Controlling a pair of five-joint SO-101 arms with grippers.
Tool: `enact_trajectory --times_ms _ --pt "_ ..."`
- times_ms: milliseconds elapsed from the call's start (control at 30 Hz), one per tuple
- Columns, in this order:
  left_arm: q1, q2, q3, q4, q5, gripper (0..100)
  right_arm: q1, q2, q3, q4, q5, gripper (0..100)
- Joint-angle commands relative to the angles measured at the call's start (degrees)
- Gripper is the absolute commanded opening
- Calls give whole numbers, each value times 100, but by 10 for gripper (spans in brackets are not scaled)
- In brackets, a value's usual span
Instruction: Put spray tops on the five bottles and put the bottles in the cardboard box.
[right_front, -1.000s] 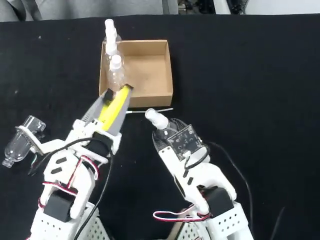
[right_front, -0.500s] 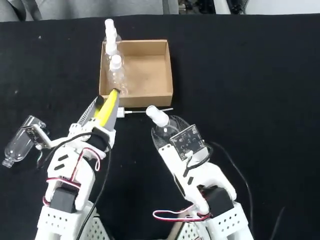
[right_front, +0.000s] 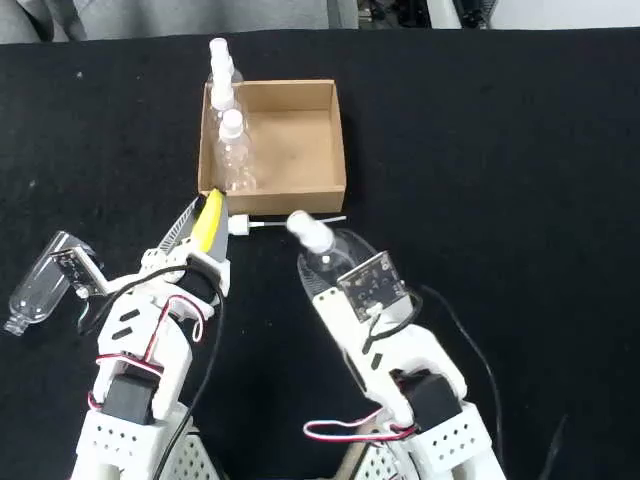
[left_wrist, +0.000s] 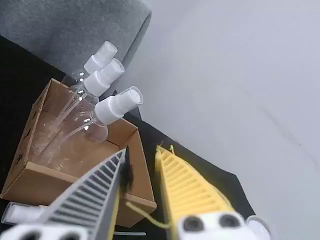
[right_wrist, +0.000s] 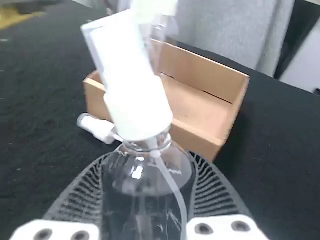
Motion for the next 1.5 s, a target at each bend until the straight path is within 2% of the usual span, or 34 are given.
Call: enact_trajectory --times_ms 0,333,567,900,1000,1167,1467 --pt "-13 -70 -66 9 -53 80 -369 -558 -31 -141 -44 54" --pt "743 -88 198 0 -70 79 -730 -558 -31 123 -44 57" --pt "1358 -88 426 18 -985 79 -747 -558 -31 176 -44 54" --pt "1560 -88 453 35 -1503 80 -730 -558 -31 325 0 54" --pt "1745 -88 374 387 -1653 82 -721 -558 -31 325 0 54" --pt "2105 -88 101 1046 -1653 84 -721 -558 -31 325 0 54" --pt "2123 -88 57 1099 -1653 84 -721 -558 -31 325 0 54"
